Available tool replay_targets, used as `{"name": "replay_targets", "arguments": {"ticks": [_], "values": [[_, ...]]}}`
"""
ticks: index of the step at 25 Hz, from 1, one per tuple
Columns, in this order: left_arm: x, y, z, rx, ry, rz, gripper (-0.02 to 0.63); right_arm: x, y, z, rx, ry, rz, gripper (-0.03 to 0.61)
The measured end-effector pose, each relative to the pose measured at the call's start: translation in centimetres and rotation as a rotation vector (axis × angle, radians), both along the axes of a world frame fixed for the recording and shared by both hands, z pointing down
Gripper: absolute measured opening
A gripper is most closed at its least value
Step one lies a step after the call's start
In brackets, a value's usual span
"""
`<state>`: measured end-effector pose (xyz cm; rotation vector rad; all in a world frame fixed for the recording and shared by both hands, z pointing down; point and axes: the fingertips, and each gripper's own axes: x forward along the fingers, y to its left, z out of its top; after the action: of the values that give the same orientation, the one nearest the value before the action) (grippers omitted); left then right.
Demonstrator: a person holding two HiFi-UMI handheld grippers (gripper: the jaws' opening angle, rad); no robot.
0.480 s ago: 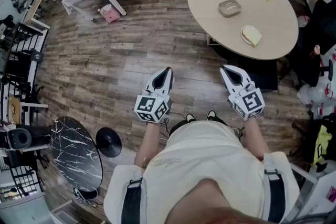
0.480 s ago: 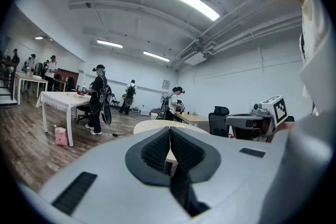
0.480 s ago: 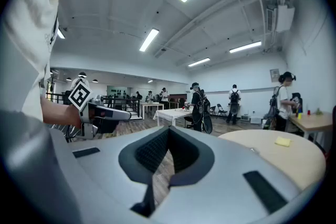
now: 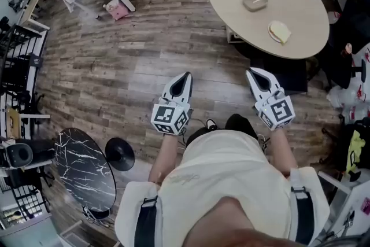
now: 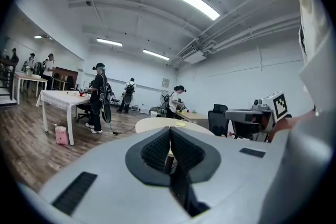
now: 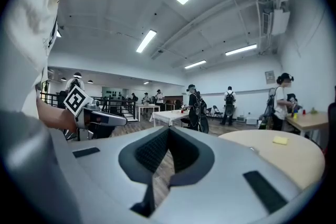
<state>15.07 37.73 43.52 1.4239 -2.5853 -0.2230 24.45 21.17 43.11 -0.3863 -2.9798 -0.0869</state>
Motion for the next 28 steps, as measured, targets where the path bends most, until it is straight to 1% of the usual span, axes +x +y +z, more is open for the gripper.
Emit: {"name": "replay_targets", "arguments": {"ticks": [5, 8, 11, 16, 20, 24, 28], "values": [[0.1, 1.0, 1.7, -0.027, 0.028, 0.006, 0.018, -0.2, 0.5, 1.2, -0.006, 0.03, 0.012, 0.008], [-0.8, 0.7, 2.1, -0.041, 0.021, 0.007, 0.019, -1.2, 0.1, 1.7, -0.013, 0.043, 0.006, 0.008], [-2.2, -0.8, 2.0, -0.053, 0.006, 0.008, 0.02, -2.8, -1.2, 2.2, -0.023, 0.045, 0.0, 0.008], [-6.3, -3.7, 2.1, -0.102, -0.005, -0.003, 0.021, -7.1, -4.0, 3.1, -0.059, 0.043, -0.013, 0.008], [-9.9, -6.4, 2.2, -0.132, -0.019, 0.012, 0.021, -11.3, -6.7, 3.1, -0.04, 0.016, -0.041, 0.008], [-13.6, -9.5, 1.6, -0.117, -0.025, 0.012, 0.021, -15.2, -9.5, 2.6, -0.033, -0.014, -0.059, 0.008], [-16.0, -11.8, 0.7, -0.107, -0.041, 0.004, 0.021, -18.0, -11.6, 2.5, -0.04, -0.018, -0.075, 0.008]]}}
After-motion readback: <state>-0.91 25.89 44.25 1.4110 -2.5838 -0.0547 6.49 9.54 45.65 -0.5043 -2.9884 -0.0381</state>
